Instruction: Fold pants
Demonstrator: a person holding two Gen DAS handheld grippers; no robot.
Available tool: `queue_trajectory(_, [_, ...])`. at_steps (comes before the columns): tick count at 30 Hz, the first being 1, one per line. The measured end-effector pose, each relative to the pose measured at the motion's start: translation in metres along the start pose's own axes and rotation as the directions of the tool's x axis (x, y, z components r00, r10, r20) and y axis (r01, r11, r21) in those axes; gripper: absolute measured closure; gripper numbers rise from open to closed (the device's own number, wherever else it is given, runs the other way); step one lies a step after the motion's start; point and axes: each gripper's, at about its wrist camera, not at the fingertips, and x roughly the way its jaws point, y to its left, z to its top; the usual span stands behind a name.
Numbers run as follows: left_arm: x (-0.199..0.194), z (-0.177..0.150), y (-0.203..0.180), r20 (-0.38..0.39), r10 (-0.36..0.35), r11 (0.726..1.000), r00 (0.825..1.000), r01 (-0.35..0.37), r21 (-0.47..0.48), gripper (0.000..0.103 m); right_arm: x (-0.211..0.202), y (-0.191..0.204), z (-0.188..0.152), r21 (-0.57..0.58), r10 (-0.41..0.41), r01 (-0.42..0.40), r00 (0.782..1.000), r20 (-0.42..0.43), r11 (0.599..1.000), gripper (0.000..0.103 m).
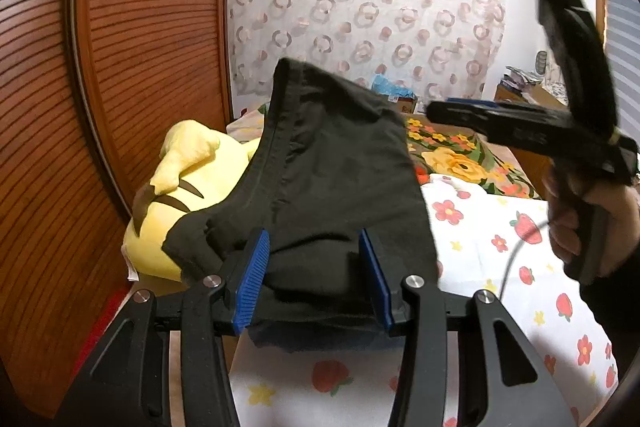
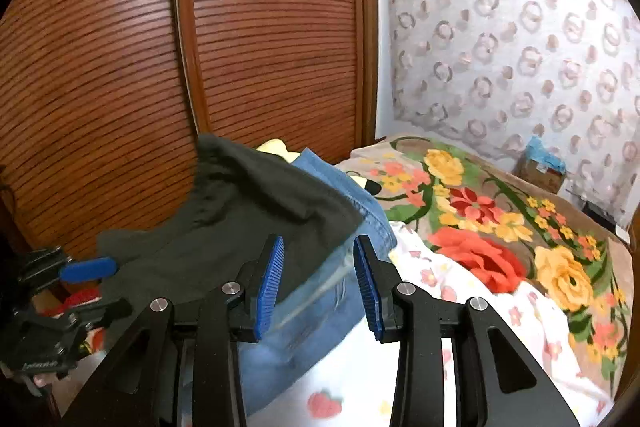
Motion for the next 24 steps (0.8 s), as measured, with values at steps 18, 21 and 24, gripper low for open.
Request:
queue_trajectory(18, [-0.085,-0.011,-0.044,0.088,-0.053,0.994,0.995,0.044,0.1,0.014,-0.138,0.053,-0.059,0.083,-0.087,0.082,0.994,0.068,0.993,0.065])
queue_trajectory(21, [-0.104,-0.011,-0.051,0.119,-0.065,0.992,0.991,0.052,0.112,0.013,-0.155,0.062,-0.064,0.095,-0.106,0.098,0.992,0.074,0.991,0.065])
queue_trajectory(24, [-0.12,-0.013,-0.056,0.141,-0.068,0.991,0.988,0.051,0.12,0.013,-0.173,0.072,-0.071,0.099,-0.13,0.121,0.988,0.086,0.988,0.059])
